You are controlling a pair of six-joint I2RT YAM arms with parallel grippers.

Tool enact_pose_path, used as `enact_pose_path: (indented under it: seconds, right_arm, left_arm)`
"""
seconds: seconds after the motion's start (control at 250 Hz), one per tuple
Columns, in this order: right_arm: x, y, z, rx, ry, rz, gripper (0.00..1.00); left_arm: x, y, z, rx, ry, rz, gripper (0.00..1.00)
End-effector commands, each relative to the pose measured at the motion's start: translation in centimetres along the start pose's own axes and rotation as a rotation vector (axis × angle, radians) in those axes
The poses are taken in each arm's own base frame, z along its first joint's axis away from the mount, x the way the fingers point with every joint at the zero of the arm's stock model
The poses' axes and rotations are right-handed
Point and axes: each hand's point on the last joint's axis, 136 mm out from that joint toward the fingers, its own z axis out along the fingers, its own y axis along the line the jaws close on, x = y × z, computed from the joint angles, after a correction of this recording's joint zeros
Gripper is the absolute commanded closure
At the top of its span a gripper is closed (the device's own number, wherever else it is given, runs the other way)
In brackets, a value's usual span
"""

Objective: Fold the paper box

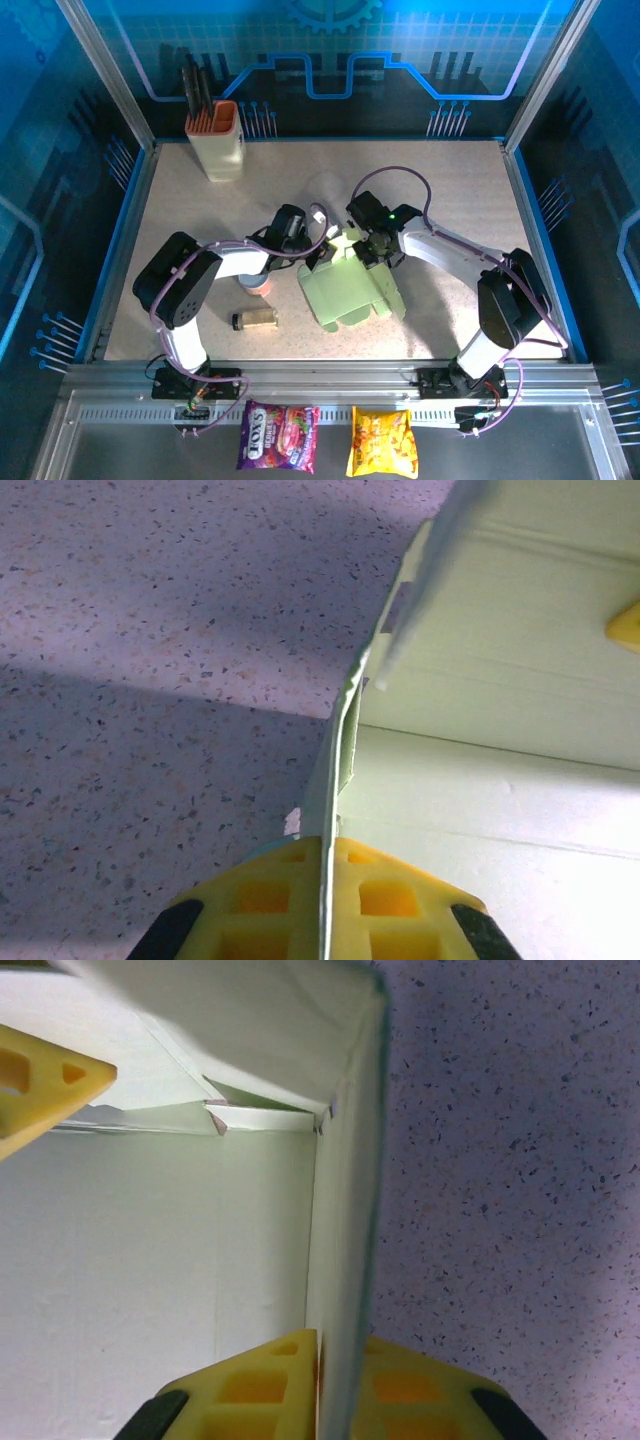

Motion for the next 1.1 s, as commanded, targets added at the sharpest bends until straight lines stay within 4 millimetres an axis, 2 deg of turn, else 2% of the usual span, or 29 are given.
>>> enact_pose_path:
  seconds: [0.0, 0.236, 0.416, 0.603, 0.783, 0.927, 1.095]
  right_arm:
    - [-0.2, 0.0, -0.8, 0.014, 0.003, -0.021, 0.82]
    - [-0.4, -0.1, -2.4, 0.002, -0.026, -0.022, 0.7]
    - [-0.6, 0.2, -3.9, -0.036, -0.05, -0.019, 0.64]
    - [-1.7, 0.9, -6.3, -0.118, -0.12, 0.006, 0.62]
    - [-2.8, 0.6, -8.1, -0.186, -0.193, 0.067, 0.61]
    - [-2.8, -0.5, -7.6, -0.212, -0.203, 0.135, 0.63]
    - [-1.8, -1.0, -5.5, -0.247, -0.147, 0.182, 0.63]
  left_arm:
    - [1.6, -1.2, 0.1, 0.03, 0.052, 0.044, 0.99]
    - [1.8, -1.0, 0.3, 0.003, 0.067, 0.06, 0.98]
    - [1.9, -1.0, 0.4, -0.004, 0.081, 0.059, 0.97]
    - [2.0, -0.9, 0.4, -0.013, 0.088, 0.055, 0.96]
    - [2.1, -0.9, 0.3, -0.019, 0.093, 0.054, 0.96]
    - [2.1, -1.0, 0.3, -0.021, 0.094, 0.055, 0.96]
    - [2.2, -1.0, 0.3, -0.02, 0.095, 0.054, 0.96]
